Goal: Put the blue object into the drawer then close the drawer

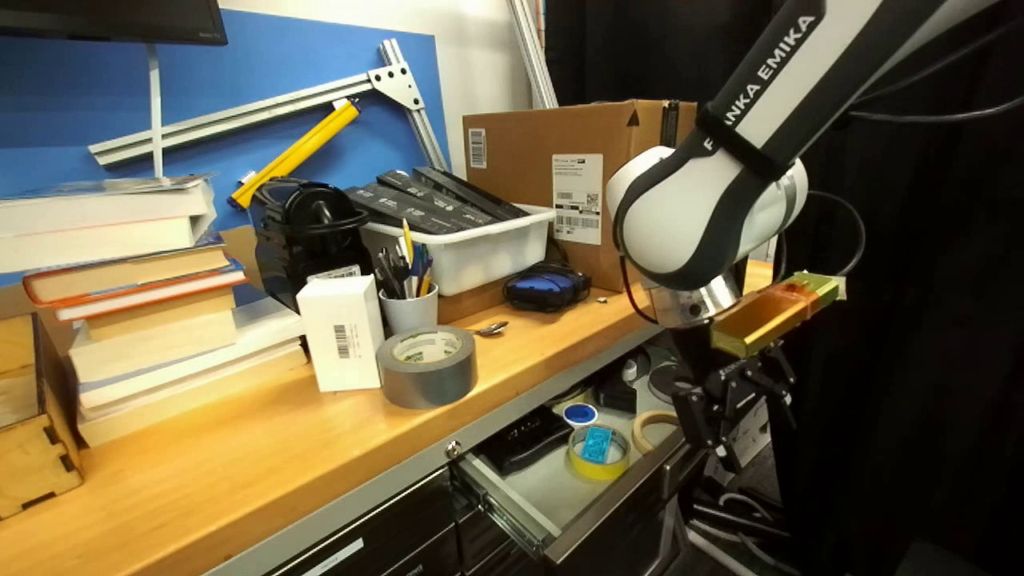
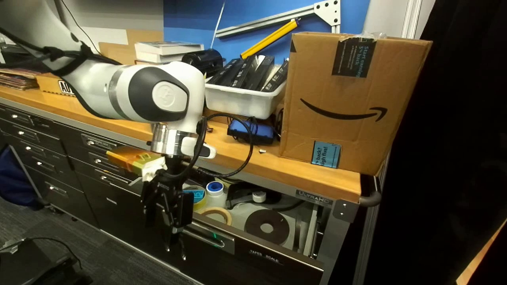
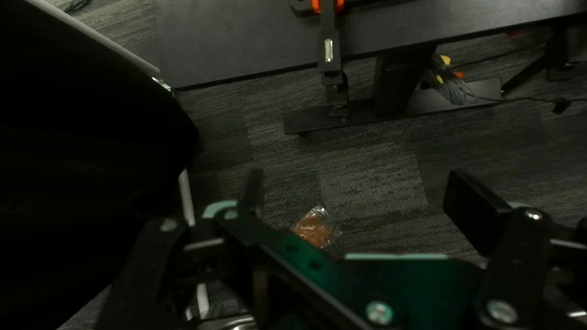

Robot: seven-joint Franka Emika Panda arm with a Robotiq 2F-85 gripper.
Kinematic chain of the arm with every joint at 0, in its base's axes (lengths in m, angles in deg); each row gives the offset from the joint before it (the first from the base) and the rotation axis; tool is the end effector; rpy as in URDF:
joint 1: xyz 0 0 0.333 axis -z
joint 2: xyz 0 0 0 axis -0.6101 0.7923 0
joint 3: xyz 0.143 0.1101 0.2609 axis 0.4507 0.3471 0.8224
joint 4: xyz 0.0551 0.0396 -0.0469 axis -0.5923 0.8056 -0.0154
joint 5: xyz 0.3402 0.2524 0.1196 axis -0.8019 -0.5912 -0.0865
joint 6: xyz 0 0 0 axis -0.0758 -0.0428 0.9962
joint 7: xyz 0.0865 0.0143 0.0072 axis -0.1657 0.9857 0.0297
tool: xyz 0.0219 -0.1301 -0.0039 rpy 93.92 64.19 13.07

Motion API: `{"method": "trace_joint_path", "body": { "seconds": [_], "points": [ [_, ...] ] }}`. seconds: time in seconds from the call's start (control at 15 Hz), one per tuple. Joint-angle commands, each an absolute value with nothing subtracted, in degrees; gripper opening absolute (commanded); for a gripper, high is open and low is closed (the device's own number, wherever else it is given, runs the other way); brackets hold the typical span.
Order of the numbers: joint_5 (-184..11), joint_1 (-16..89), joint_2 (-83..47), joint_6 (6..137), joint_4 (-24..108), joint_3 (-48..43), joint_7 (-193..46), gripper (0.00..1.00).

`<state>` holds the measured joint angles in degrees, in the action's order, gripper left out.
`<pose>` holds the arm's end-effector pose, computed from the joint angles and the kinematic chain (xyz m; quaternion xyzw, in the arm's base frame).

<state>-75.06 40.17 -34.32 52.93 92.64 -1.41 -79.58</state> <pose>0.4243 -0.0616 0.1959 0.9656 -0.0549 -0.2298 0.1086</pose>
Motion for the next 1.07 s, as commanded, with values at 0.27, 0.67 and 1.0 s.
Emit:
{"method": "trace_joint_path", "body": {
  "seconds": [0.27,0.67,1.0],
  "points": [
    [-63.1,37.0,-31.8,64.5,96.6,1.5,-95.5,1.00],
    [-46.4,32.8,-27.0,71.9,94.8,1.9,-116.7,1.00],
    [-30.8,30.5,-23.5,76.4,90.0,1.9,-135.5,1.00]
  ]
}}
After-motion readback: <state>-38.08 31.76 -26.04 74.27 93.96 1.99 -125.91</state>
